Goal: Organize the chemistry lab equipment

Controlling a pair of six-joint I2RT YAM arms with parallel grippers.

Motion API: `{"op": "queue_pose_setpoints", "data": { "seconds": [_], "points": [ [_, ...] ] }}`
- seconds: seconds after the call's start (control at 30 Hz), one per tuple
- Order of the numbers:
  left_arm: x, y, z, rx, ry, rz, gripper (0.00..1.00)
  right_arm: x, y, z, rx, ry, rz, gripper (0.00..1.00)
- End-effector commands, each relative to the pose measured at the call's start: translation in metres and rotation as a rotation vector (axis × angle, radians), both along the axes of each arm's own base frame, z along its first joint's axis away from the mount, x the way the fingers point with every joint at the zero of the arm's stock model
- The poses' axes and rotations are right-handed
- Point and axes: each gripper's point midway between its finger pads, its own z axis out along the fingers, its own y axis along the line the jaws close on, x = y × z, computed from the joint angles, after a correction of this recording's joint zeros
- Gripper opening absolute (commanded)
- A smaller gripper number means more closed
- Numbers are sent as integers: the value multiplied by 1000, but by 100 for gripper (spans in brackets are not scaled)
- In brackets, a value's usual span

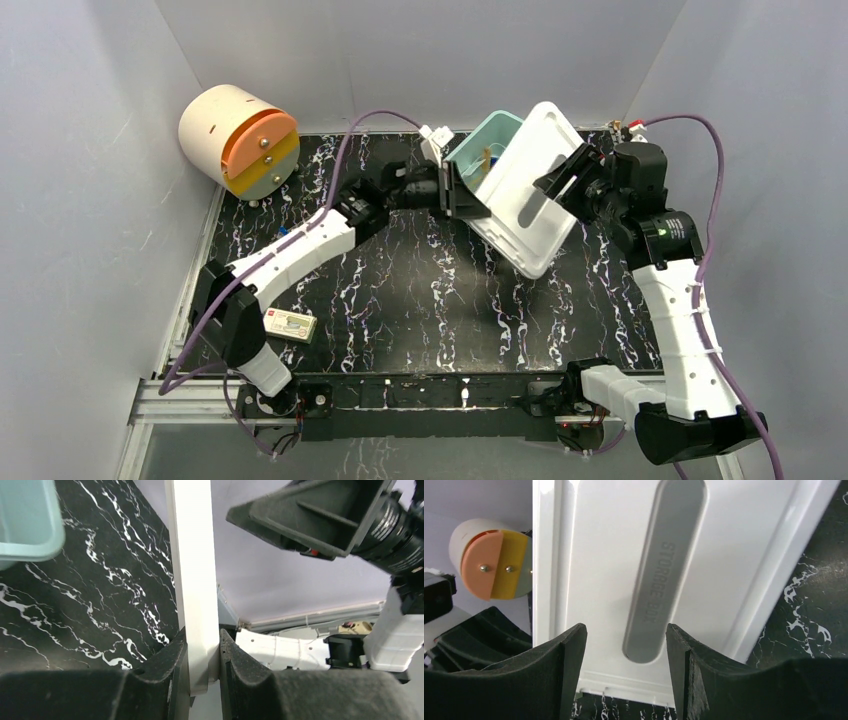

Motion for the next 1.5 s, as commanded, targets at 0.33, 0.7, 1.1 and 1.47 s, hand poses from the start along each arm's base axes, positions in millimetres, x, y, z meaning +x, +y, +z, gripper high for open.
{"op": "queue_pose_setpoints", "data": {
  "seconds": [0.33, 0.7, 1.1, 1.47],
  "points": [
    [64, 98, 80, -182, 13, 200, 0, 19, 44, 58, 84, -142, 250, 73],
    [81, 149, 138, -384, 16, 209, 0, 89, 74, 91, 212, -193, 296, 85],
    [73, 166, 150, -475, 34, 173, 0, 136, 93, 148, 413, -399, 488, 80],
    [80, 164, 145, -493, 84, 173, 0, 119, 108, 134, 537, -357, 629, 47]
  ]
}}
